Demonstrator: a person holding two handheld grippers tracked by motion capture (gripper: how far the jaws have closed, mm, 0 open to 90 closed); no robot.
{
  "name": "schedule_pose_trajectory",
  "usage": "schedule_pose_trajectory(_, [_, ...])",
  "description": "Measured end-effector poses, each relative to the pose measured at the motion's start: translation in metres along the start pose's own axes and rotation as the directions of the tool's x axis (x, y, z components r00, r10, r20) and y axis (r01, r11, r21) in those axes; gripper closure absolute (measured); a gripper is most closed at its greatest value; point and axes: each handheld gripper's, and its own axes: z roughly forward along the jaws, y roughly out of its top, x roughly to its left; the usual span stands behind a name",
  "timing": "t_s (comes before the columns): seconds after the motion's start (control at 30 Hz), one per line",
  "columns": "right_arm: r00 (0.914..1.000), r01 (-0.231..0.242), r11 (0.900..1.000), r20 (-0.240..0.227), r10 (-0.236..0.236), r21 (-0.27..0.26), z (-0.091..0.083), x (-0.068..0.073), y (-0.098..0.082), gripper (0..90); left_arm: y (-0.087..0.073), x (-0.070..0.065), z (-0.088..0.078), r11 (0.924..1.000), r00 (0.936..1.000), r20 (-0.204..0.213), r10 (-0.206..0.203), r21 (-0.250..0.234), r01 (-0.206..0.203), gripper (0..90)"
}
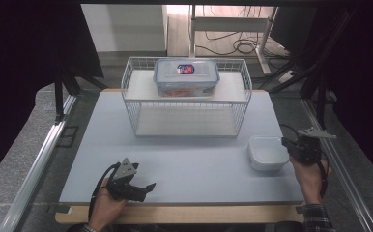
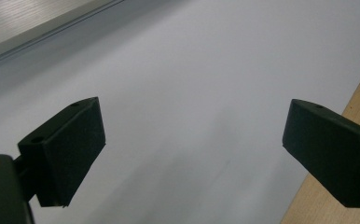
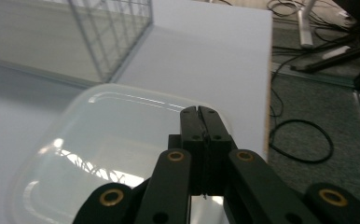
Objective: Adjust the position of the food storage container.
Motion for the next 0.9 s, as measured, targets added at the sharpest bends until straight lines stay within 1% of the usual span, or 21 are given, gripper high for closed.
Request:
schedule_pose_trajectory(0.13, [0.9992, -0.015, 1.000, 0.036, 0.015, 0.014, 0.006, -0.012, -0.004, 89.9, 0.000, 0.000, 0.001, 1.0000, 1.0000, -0.002, 0.002, 0.003, -0.002, 5.7])
schedule_pose_trajectory(0.17, [0.9990, -0.021, 1.000, 0.041, 0.020, 0.019, 0.008, -0.015, -0.006, 89.9, 0.000, 0.000, 0.001, 1.0000, 1.0000, -0.001, 0.001, 0.005, -0.001, 5.8])
schedule_pose_trajectory(0.2, [0.9990, -0.021, 1.000, 0.041, 0.020, 0.019, 0.008, -0.015, -0.006, 89.9, 0.000, 0.000, 0.001, 1.0000, 1.0000, -0.001, 0.001, 0.005, -0.001, 5.8])
schedule_pose_trajectory(0.23, [0.9985, -0.026, 0.999, 0.050, 0.024, 0.029, 0.012, -0.020, -0.008, 89.8, 0.000, 0.000, 0.001, 1.0000, 1.0000, -0.001, 0.000, 0.008, 0.000, 5.8])
schedule_pose_trajectory(0.3, [0.9985, -0.031, 0.999, 0.047, 0.028, 0.043, 0.016, -0.023, -0.010, 89.8, 0.000, 0.000, 0.002, 0.9999, 1.0000, -0.001, -0.002, 0.011, 0.002, 5.8])
schedule_pose_trajectory(0.4, [0.9993, -0.027, 0.998, 0.027, 0.025, 0.062, 0.024, -0.025, -0.011, 89.7, 0.000, 0.000, 0.002, 0.9999, 1.0000, -0.005, 0.004, 0.016, -0.004, 5.7])
schedule_pose_trajectory(0.5, [0.9993, -0.023, 0.997, 0.031, 0.021, 0.075, 0.028, -0.024, -0.010, 89.8, 0.000, 0.000, 0.002, 0.9999, 1.0000, -0.007, 0.005, 0.013, -0.004, 5.8])
schedule_pose_trajectory(0.6, [0.9997, -0.019, 0.997, 0.015, 0.018, 0.079, 0.028, -0.020, -0.008, 89.9, 0.000, 0.000, 0.002, 0.9999, 1.0000, -0.003, 0.000, 0.011, 0.000, 5.8])
schedule_pose_trajectory(0.77, [0.9995, 0.005, 0.996, -0.030, -0.002, 0.094, 0.028, -0.003, -0.007, 89.8, 0.000, -0.001, 0.002, 0.9999, 1.0000, -0.004, 0.008, 0.011, -0.008, 5.8])
schedule_pose_trajectory(0.8, [0.9995, 0.005, 0.996, -0.030, -0.002, 0.094, 0.028, -0.003, -0.007, 89.8, 0.000, -0.001, 0.002, 0.9999, 1.0000, -0.004, 0.008, 0.011, -0.008, 5.8])
schedule_pose_trajectory(0.83, [0.9989, 0.016, 0.995, -0.047, -0.011, 0.099, 0.028, 0.005, -0.006, 89.8, 0.000, -0.001, 0.002, 0.9999, 0.9999, -0.005, 0.011, 0.013, -0.011, 5.8])
schedule_pose_trajectory(0.9, [0.9970, 0.034, 0.994, -0.073, -0.026, 0.106, 0.029, 0.013, -0.006, 89.8, 0.000, -0.002, 0.002, 0.9998, 0.9999, -0.007, 0.011, 0.014, -0.011, 5.8])
